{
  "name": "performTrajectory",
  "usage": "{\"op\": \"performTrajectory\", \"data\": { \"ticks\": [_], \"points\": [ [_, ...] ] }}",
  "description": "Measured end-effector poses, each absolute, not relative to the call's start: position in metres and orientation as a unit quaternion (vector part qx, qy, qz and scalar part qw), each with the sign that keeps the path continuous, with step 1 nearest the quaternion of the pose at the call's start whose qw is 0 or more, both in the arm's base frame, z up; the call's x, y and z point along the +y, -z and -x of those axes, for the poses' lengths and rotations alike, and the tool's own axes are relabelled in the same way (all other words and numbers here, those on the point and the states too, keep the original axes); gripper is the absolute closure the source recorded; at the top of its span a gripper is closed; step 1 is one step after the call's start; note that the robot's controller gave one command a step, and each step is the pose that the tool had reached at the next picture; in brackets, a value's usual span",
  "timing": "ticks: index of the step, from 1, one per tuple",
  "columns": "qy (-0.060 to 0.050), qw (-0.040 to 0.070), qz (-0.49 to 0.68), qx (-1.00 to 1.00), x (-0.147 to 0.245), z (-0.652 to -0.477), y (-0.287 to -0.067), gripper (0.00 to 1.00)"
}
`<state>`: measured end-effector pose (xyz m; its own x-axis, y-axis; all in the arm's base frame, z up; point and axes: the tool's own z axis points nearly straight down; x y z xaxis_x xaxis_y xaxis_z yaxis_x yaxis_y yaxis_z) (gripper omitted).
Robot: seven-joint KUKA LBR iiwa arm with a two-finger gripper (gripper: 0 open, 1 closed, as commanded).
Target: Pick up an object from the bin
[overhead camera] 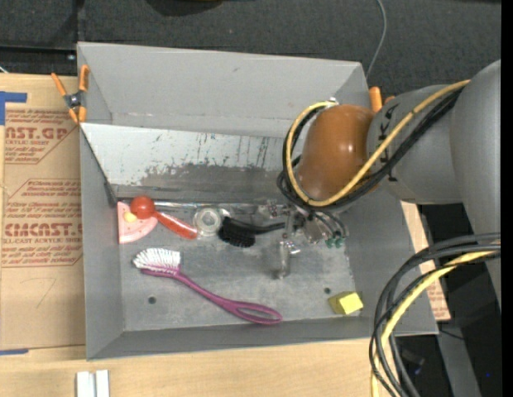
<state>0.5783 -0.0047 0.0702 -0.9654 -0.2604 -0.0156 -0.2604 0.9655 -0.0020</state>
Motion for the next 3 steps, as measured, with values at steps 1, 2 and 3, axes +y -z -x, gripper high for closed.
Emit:
{"op": "performTrajectory", "data": {
  "ticks": [1, 2, 3],
  "points": [
    [-0.002, 0.005, 0.036, 0.999, 0.009, -0.572, -0.070, 1.00],
    [-0.002, 0.005, 0.036, 0.999, 0.009, -0.572, -0.070, 1.00],
    [-0.002, 0.002, 0.036, 0.999, 0.009, -0.570, -0.082, 1.00]
  ]
}}
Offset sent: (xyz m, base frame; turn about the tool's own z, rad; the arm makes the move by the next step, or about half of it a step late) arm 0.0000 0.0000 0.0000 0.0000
